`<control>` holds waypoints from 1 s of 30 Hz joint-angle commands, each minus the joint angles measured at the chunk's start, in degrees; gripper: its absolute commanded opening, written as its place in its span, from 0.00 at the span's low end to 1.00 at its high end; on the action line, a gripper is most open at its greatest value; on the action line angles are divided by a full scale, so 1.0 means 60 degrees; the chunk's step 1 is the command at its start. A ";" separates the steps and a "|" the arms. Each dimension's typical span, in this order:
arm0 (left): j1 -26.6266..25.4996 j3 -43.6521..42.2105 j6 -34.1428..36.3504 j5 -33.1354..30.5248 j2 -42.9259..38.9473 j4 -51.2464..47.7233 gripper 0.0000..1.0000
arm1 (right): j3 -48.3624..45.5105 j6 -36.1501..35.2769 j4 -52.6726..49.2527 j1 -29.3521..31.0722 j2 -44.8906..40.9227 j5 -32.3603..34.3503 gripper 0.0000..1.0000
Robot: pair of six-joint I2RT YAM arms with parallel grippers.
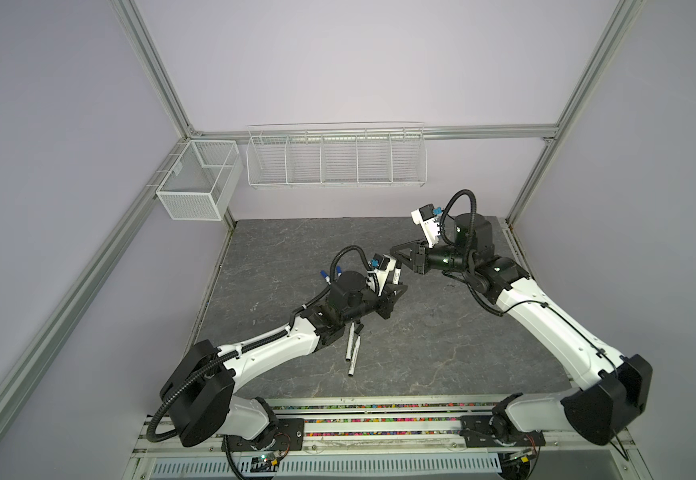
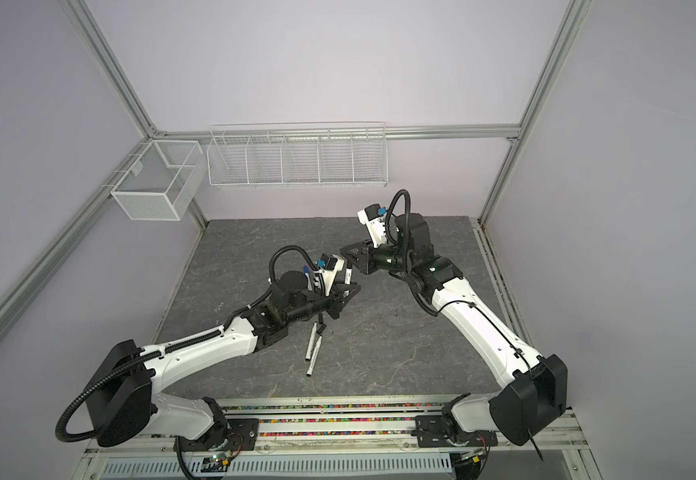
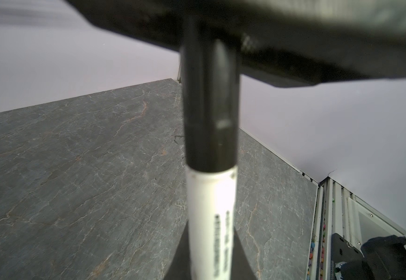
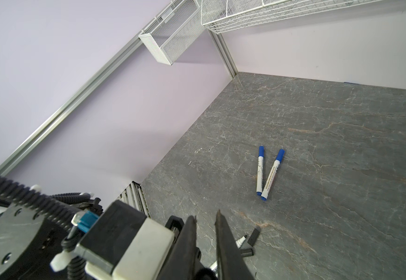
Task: Insert the pens into the pen caps
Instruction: 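Press the black cap down onto the held marker with the right gripper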
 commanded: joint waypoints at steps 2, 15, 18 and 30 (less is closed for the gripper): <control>-0.0054 0.0428 0.0078 -0.0152 -0.0180 0.0366 0.00 | -0.0292 -0.0101 -0.0326 0.0071 -0.0045 -0.0313 0.13; 0.1510 0.1673 -0.2018 0.2422 -0.0729 0.3762 0.00 | -0.0603 -0.0647 -0.1711 0.0101 0.0235 -0.2141 0.11; 0.1707 0.2054 -0.2063 0.2721 -0.0740 0.3918 0.00 | -0.0375 -0.1272 -0.2583 0.0282 0.0384 -0.2334 0.11; 0.2311 0.2181 -0.0970 0.0432 -0.1493 0.3186 0.00 | -0.0476 -0.2742 -0.5016 0.0777 0.0551 -0.0697 0.08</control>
